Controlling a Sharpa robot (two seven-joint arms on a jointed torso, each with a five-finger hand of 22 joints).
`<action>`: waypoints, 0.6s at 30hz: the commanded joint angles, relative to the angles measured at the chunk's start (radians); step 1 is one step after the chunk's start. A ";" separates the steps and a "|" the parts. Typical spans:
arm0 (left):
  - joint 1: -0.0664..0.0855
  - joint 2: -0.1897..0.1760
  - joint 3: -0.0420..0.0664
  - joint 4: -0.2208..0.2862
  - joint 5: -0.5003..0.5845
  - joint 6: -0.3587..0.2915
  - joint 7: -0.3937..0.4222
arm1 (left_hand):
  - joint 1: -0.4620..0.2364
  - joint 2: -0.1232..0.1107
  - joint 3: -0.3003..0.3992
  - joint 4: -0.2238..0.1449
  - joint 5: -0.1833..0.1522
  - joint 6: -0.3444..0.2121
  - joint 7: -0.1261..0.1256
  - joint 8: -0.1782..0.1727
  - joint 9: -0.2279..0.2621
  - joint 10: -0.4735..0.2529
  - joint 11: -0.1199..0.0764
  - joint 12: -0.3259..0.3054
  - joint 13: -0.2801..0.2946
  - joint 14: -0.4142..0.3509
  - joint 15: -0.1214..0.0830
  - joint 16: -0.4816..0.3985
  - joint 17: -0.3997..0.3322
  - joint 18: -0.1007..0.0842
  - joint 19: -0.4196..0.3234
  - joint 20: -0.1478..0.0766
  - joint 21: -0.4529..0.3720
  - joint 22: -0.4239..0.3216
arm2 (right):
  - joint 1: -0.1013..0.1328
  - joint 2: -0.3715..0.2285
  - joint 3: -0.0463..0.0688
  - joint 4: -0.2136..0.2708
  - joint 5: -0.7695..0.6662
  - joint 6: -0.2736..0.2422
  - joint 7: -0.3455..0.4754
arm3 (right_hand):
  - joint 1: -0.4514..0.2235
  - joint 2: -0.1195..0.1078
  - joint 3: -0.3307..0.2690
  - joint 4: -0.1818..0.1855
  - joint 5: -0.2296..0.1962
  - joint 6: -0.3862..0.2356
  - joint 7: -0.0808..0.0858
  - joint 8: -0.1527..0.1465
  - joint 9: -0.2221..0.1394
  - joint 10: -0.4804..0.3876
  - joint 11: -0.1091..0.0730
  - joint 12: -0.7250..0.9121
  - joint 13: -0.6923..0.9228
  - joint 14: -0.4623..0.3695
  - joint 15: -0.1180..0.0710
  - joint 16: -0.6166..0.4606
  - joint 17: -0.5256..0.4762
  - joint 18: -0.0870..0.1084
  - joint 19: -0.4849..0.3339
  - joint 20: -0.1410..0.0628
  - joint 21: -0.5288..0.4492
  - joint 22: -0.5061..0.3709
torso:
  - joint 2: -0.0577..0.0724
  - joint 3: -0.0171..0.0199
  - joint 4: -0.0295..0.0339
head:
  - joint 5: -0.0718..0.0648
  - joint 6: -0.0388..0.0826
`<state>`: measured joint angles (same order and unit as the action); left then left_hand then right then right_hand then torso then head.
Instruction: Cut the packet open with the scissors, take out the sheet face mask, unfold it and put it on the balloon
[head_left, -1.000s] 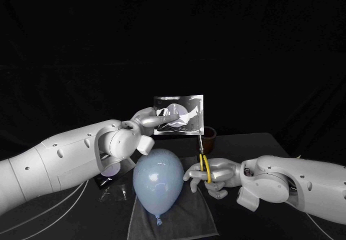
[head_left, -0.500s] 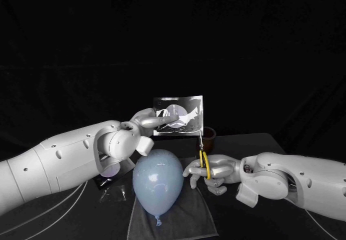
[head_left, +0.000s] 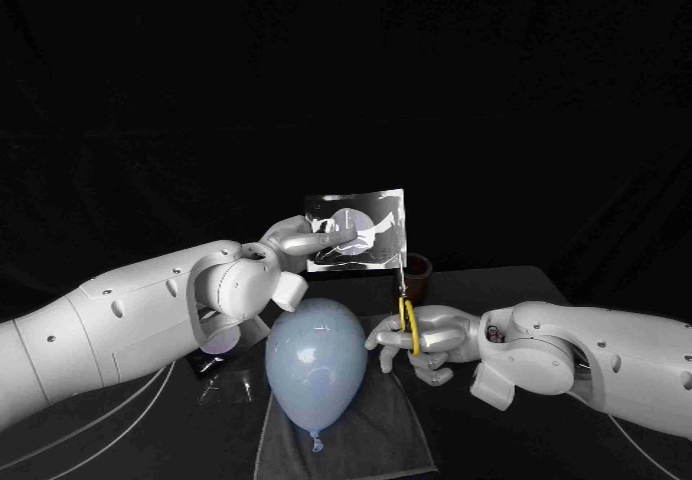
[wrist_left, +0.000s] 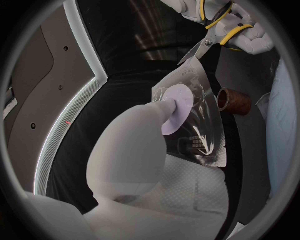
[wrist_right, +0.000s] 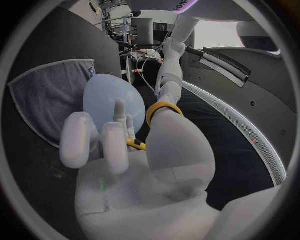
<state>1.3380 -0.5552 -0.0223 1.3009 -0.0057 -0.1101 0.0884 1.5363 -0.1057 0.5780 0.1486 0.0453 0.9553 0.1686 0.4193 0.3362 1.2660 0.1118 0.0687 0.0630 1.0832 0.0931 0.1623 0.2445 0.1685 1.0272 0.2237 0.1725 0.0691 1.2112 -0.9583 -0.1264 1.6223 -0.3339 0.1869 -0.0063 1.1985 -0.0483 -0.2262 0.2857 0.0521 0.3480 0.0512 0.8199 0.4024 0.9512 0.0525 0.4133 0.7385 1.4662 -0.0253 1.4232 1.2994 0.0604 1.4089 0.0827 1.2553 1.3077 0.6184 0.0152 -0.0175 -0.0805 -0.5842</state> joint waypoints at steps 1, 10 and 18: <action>0.000 0.003 0.000 0.005 -0.003 0.023 -0.002 | -0.002 0.005 0.007 0.000 0.004 0.005 0.000 0.006 0.021 0.005 0.000 -0.004 0.001 0.005 0.002 -0.006 0.002 0.014 -0.006 0.000 0.000 0.000 | 0.003 0.003 0.003 -0.003 -0.007 -0.005 0.021 | 0.000 0.012 -0.006 0.000 -0.004 -0.213 -0.001 -0.003 -0.001 0.009 -0.002 0.004 -0.002 0.002 0.007 -0.007 0.000 0.014 0.000 0.005 0.005 0.077 | 0.000 0.0006 -0.0001 | -0.001 -0.001; 0.000 0.001 0.000 0.011 -0.002 0.025 -0.002 | -0.004 0.005 0.008 -0.002 0.004 0.005 0.000 0.006 0.022 0.006 0.000 -0.004 0.001 0.006 0.002 -0.006 0.002 0.015 -0.005 0.000 0.001 0.001 | 0.005 0.006 0.004 -0.010 -0.008 -0.016 0.026 | 0.013 0.030 -0.033 -0.001 -0.004 -0.173 0.014 -0.009 -0.023 0.017 -0.005 0.016 -0.003 0.000 0.004 -0.011 -0.011 0.013 0.002 0.003 0.011 0.081 | 0.000 0.0003 -0.0005 | -0.004 0.000; -0.001 -0.003 0.000 0.012 -0.002 0.024 -0.001 | -0.005 0.004 0.009 -0.003 0.004 0.006 0.000 0.007 0.022 0.006 0.000 -0.004 0.001 0.006 0.002 -0.006 0.002 0.015 -0.005 0.000 0.001 0.001 | 0.006 0.005 0.004 -0.011 -0.005 -0.034 0.034 | 0.042 0.070 -0.091 -0.005 -0.003 -0.049 0.052 -0.002 -0.053 0.055 -0.018 0.062 0.012 0.009 -0.007 -0.005 -0.010 0.006 0.018 -0.007 0.042 0.100 | 0.000 0.0004 -0.0001 | -0.004 -0.003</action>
<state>1.3376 -0.5592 -0.0222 1.3080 -0.0052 -0.1096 0.0884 1.5324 -0.1097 0.5811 0.1455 0.0458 0.9551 0.1684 0.4227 0.3374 1.2655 0.1117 0.0685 0.0636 1.0831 0.0934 0.1623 0.2457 0.1705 1.0273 0.2237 0.1725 0.0691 1.2141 -0.9544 -0.1249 1.6108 -0.3396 0.1693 -0.0008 1.2411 0.0104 -0.3108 0.2814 0.0522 0.3469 0.0520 0.8125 0.3513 0.9641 0.0504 0.4676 0.7448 1.4662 -0.0252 1.4157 1.2842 0.0596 1.4185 0.0736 1.2920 1.3079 0.6184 0.0155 -0.0177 -0.0852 -0.5863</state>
